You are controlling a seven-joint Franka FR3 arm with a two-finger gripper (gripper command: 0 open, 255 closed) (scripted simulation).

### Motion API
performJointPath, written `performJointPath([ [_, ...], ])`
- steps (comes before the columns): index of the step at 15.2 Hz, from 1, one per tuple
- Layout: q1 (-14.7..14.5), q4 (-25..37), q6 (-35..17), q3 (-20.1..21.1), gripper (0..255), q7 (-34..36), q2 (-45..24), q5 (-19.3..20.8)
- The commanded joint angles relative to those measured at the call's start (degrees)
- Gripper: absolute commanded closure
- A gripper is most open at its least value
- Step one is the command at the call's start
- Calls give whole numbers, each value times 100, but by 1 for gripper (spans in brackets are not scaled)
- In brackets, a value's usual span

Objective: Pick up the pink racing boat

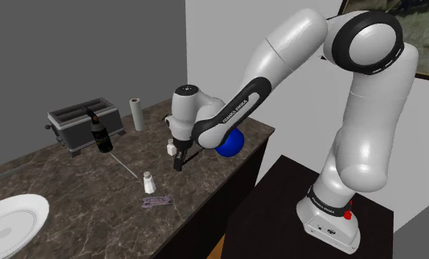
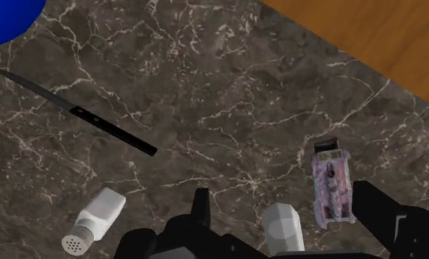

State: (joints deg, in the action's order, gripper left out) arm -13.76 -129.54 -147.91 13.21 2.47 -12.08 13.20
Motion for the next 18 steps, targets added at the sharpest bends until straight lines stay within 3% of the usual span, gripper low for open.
performJointPath([
  [1, -132, 209, -151, 4, 0, 111, -390, 210],
  [11, -931, 1548, -587, -170, 0, 383, -2298, 1009],
  [18, -1095, 1759, -871, -346, 0, 514, -2787, 1174],
])
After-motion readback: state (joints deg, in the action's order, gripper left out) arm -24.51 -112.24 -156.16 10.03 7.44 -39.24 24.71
